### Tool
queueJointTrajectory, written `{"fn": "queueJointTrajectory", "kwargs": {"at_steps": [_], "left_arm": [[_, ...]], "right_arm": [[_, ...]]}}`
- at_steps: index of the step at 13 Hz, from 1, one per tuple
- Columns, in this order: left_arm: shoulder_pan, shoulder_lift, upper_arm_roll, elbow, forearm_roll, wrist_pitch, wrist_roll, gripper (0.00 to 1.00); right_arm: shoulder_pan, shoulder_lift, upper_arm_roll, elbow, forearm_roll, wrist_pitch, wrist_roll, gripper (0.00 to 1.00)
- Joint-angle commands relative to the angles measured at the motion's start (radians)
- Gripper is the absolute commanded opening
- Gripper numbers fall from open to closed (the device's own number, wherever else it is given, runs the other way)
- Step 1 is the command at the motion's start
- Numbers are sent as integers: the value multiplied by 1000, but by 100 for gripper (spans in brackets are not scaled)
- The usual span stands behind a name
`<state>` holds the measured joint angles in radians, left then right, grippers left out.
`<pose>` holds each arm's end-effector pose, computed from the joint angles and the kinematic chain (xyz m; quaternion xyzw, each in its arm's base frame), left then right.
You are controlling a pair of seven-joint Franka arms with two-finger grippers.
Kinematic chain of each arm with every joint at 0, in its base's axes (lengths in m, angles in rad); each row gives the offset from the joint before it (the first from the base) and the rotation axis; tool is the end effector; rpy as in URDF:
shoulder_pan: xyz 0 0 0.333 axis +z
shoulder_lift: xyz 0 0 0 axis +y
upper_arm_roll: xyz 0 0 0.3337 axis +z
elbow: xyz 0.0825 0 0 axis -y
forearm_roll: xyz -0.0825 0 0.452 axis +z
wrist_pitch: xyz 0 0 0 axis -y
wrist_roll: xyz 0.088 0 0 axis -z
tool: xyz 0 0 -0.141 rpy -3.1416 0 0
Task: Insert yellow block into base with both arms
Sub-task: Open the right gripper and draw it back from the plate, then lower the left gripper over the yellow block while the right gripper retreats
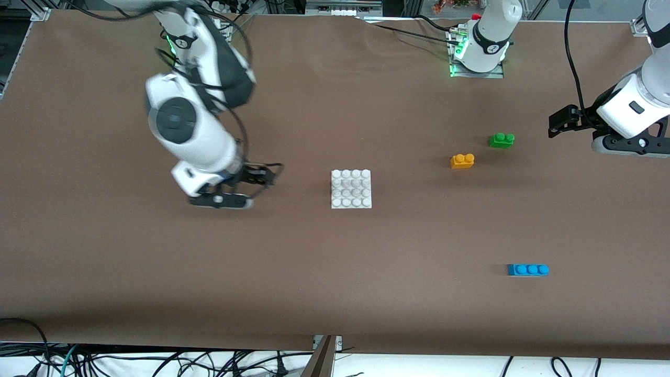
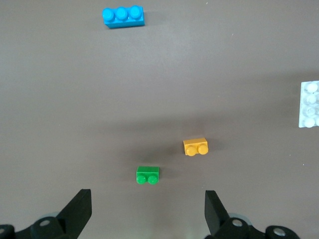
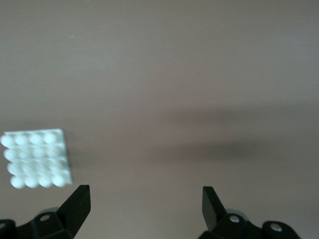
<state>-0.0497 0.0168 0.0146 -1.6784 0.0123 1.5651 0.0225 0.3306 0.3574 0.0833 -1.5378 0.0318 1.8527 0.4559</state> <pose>0.6155 -0.0199 0.5398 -0.9974 0.0291 0.0650 0.0067 0.6699 0.2916 0.4072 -0.9989 0.0280 0.0313 0.0183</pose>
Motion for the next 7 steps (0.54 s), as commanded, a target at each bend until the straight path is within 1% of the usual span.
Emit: {"fn": "queueJointTrajectory", "kwargs": {"at_steps": [1,2,3,4,5,6,7], "left_arm": [[-6,28,7,14,-26,-48,-4,100],[-6,35,7,2,-61,-48,-9,100],[-6,67,7,-3,-98,-42,-15,100],[-10,92,7,-3,-104,-13,-35,100],[-15,109,4,-18,-106,33,-56,100],[-15,118,-10,-49,-106,82,-61,100],[-15,118,-22,-99,-106,143,-64,100]], "right_arm": [[-88,-194,30,-191,13,-24,-99,99],[-122,-256,30,-234,14,-29,-174,99],[-160,-303,29,-254,14,-70,-222,99],[-174,-314,20,-239,10,-123,-238,99],[-179,-313,-9,-196,-1,-159,-252,99],[-179,-310,-43,-167,-3,-185,-290,99],[-179,-308,-71,-153,-3,-191,-340,99]]}}
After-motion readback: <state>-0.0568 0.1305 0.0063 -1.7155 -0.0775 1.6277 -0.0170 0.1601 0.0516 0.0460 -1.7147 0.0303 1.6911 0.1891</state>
